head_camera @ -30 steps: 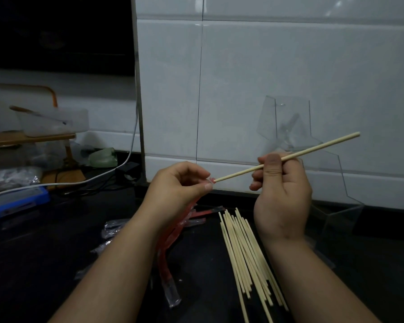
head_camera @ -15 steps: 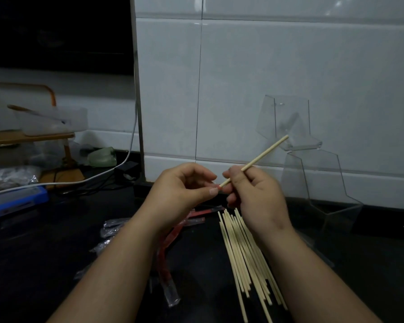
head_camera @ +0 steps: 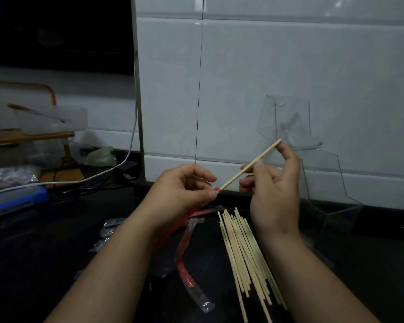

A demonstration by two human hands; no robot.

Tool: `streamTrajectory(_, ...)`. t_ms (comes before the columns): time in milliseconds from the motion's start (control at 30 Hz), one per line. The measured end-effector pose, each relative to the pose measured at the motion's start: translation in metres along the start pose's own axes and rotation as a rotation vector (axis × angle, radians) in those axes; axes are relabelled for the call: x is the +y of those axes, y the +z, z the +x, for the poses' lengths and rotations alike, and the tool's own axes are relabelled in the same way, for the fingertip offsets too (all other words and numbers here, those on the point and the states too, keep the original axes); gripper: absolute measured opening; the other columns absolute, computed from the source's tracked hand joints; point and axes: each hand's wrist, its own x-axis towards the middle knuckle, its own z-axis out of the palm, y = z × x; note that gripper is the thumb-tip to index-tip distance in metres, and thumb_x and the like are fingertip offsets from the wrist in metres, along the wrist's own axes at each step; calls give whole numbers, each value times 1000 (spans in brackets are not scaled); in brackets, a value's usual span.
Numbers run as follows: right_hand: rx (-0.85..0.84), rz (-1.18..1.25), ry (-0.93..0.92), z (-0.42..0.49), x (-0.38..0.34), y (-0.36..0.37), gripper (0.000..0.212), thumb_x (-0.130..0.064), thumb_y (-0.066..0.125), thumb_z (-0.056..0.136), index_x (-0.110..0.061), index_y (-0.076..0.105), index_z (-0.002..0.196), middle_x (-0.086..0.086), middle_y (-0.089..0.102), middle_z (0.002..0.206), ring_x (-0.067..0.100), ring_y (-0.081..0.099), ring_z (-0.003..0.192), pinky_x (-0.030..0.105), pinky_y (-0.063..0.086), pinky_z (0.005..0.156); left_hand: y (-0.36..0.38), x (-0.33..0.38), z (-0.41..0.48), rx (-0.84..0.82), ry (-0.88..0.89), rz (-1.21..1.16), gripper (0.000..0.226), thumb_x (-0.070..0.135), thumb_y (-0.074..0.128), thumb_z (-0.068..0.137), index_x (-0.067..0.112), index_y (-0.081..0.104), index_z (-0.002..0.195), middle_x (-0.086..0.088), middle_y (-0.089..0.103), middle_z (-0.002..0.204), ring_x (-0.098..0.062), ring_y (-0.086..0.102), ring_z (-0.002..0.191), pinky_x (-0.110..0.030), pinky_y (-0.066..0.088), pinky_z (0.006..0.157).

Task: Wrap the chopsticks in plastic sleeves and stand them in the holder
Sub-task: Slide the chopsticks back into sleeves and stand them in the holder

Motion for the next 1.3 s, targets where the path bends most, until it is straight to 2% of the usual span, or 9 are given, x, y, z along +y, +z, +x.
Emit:
streamTrajectory(133, 37, 10, -35, -1, -4, -1, 54, -16, 54, 99, -29, 30, 146, 3, 68, 80, 8, 67, 72, 18, 55, 70, -2, 2, -2, -7, -11, 26, 23, -4, 75, 81, 15, 71, 94, -1, 72, 76, -12, 71, 75, -20, 53, 67)
streamTrajectory(233, 34, 13, -40, 0, -2, -2, 54, -10, 59, 96, -27, 35, 142, 4, 69, 81, 11, 66, 71, 20, 56, 70, -3, 2, -2, -20, -13, 52, 24, -2, 75, 80, 17, 72, 94, -2, 72, 78, -14, 71, 75, -22, 54, 70)
streamTrajectory(300, 16, -9, -4, 1, 1, -2, 46, -9, 62, 93, -27, 44, 131, 5, 68, 79, 18, 66, 70, 24, 56, 66, -2, 2, -2, -15, -16, 54, 23, -3, 75, 81, 15, 71, 94, -2, 72, 77, -14, 70, 74, -23, 55, 70)
streamTrajectory(400, -57, -88, 39, 0, 9, 2, 23, -7, 62, 91, -27, 60, 102, 1, 67, 77, 24, 65, 70, 41, 55, 66, 0, 3, -1, 16, -19, 36, 20, -4, 74, 80, 11, 70, 94, -1, 71, 73, -13, 69, 70, -22, 56, 67)
streamTrajectory(500, -136, -173, 27, -2, 14, 4, 26, -3, 59, 89, -28, 68, 85, -4, 68, 77, 11, 63, 72, 28, 52, 64, 1, 4, -2, 32, -21, 32, 20, -3, 74, 81, 10, 69, 95, -1, 72, 73, -13, 70, 70, -22, 57, 68)
streamTrajectory(700, -178, -186, 26, 0, 14, 2, 30, -2, 58, 88, -28, 72, 82, -9, 70, 78, -1, 61, 72, 12, 47, 63, 2, 4, -1, 65, -27, 3, 19, -5, 73, 81, 7, 69, 96, -1, 71, 71, -12, 68, 69, -22, 55, 65)
streamTrajectory(867, -307, -272, 33, -3, 15, 5, 34, -1, 56, 84, -27, 76, 77, -10, 72, 76, 4, 66, 78, 24, 54, 69, 2, 4, 0, 68, -21, 3, 20, -6, 73, 81, 5, 68, 97, 0, 69, 69, -12, 67, 67, -22, 55, 65)
streamTrajectory(1100, -335, -267, 41, -3, 15, 6, 30, -2, 56, 86, -25, 75, 79, -9, 71, 78, 4, 65, 76, 22, 54, 68, 2, 2, 1, 74, -11, -25, 20, -8, 72, 81, 4, 67, 96, 1, 67, 66, -9, 66, 63, -18, 53, 60)
streamTrajectory(1300, -291, -113, 149, -1, 16, 3, 12, -21, 63, 92, -24, 71, 84, -3, 71, 78, 7, 62, 72, 30, 50, 67, 0, -1, 2, 44, 19, 6, 24, -5, 72, 82, 10, 68, 99, -2, 70, 72, -13, 68, 68, -20, 52, 63)
